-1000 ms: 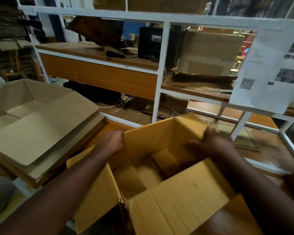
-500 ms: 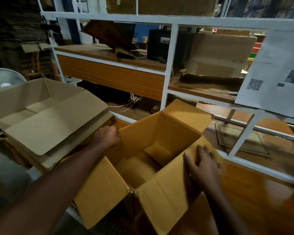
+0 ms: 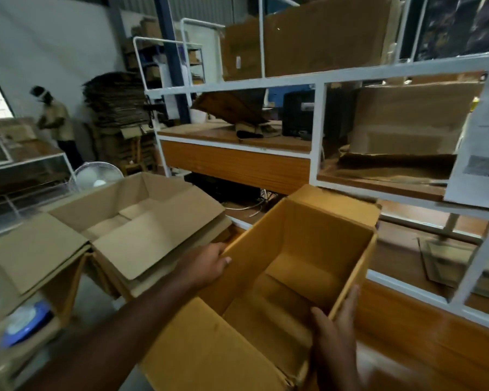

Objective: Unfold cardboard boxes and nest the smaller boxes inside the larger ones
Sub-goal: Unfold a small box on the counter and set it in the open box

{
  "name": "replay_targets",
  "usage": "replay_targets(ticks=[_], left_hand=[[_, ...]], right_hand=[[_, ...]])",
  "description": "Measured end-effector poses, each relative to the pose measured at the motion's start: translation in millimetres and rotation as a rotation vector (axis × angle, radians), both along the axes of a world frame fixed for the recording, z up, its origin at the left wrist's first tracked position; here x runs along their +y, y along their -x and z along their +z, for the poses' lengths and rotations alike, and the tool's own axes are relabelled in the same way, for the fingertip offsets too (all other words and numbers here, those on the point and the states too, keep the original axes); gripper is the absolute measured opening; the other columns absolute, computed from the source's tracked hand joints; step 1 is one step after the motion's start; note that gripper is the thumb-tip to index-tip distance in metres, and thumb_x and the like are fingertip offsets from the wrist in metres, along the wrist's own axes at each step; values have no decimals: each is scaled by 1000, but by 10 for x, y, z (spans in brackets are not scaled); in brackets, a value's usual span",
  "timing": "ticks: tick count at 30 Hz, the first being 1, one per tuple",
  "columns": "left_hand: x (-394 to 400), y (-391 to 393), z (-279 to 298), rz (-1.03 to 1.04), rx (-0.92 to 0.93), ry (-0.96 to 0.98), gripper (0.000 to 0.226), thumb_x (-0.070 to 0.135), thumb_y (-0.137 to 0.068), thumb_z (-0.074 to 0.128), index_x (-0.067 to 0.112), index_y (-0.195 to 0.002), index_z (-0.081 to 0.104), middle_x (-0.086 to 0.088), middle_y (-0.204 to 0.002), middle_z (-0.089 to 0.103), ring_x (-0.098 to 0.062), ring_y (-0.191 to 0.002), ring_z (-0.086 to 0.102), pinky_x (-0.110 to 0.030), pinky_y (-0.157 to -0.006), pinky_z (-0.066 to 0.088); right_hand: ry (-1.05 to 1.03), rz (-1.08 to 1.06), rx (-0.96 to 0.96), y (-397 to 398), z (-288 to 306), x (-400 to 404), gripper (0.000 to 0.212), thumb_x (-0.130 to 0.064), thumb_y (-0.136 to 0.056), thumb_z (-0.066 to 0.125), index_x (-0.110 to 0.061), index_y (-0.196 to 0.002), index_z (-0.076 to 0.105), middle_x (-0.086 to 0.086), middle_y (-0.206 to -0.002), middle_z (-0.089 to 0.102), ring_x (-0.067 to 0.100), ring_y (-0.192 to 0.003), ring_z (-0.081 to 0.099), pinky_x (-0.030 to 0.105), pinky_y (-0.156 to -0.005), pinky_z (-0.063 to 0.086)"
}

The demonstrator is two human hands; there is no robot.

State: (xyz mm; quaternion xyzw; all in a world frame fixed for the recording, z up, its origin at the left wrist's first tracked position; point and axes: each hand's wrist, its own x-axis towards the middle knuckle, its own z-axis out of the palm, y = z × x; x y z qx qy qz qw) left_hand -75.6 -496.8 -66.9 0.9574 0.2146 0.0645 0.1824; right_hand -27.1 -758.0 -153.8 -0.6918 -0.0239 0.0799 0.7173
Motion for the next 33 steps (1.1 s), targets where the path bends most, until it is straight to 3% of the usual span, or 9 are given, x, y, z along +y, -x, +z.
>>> replay_targets(ticks=[3, 6, 8, 13, 17, 20, 23, 27, 33], left_hand=[[150, 224, 388, 5, -81, -28, 38, 41, -105, 53, 30, -141, 58, 1, -125, 70, -18, -105, 69, -45, -91, 59], [393, 369, 754, 37, -141, -44, 39, 40, -105, 55, 29, -142, 58, -1, -126, 70, -19, -102, 68, -48, -89, 59], [550, 390, 949, 69, -161, -70, 40, 38, -105, 55, 25, -143, 57, -5, -127, 70, -18, -98, 66, -44, -87, 59], [1076, 339, 1328, 73, -154, -163, 40, 36, -105, 55, 23, -142, 57, -4, -129, 68, -18, -102, 64, -36, -81, 54], [1665, 393, 1717, 81, -182, -249, 43, 36, -105, 55, 20, -146, 54, -9, -132, 66, -23, -107, 65, -35, -79, 51], [2219, 418, 1999, 118, -206, -311, 44, 37, -105, 56, 20, -145, 54, -9, -128, 67, -21, -99, 62, -35, -76, 49], [2835, 415, 2215, 152, -196, -352, 42, 40, -105, 55, 19, -140, 58, -8, -119, 68, -22, -96, 63, -37, -75, 50], [3601, 453, 2297, 214, -171, -373, 51, 43, -103, 57, 19, -147, 52, -12, -134, 65, -31, -112, 64, -46, -90, 55], [4550, 461, 1976, 311, -170, -266, 50, 42, -104, 56, 18, -148, 51, -13, -138, 61, -32, -118, 62, -43, -86, 52]], right_hand=[[-62, 34, -53, 115, 267, 134, 109, -45, -70, 65, -80, -148, -2, -19, -177, 3, 28, -162, 19, 68, -123, 29], [-165, 85, -125, 175, 480, 378, 105, -49, -68, 68, -88, -140, 1, -21, -176, 6, 28, -160, 24, 69, -119, 34], [-202, 97, -161, 175, 657, 596, 107, -39, -72, 69, -90, -137, 0, -22, -176, 7, 26, -160, 24, 67, -119, 36], [-220, 59, -202, 207, 984, 1232, 107, -25, -83, 66, -59, -161, 1, -20, -176, 6, 24, -160, 21, 62, -123, 34], [-242, 74, -258, 194, 1260, 1852, 104, -19, -90, 63, -54, -164, -1, -20, -177, 2, 23, -162, 17, 60, -125, 31], [-264, 109, -270, 162, 1510, 2436, 102, -19, -94, 63, -51, -166, -3, -19, -177, 2, 25, -160, 21, 60, -122, 36], [-319, 135, -260, 187, 1720, 3045, 106, -33, -83, 62, -48, -166, -2, -21, -177, 0, 24, -162, 18, 61, -123, 33], [-321, 221, -277, 175, 1780, 3791, 102, -39, -89, 59, -48, -166, -7, -24, -175, -9, 19, -164, 5, 61, -128, 21], [-53, 393, -535, 183, 1457, 4630, 95, -62, -95, 48, -48, -164, -16, -24, -169, -33, 12, -160, -26, 56, -131, 1]])
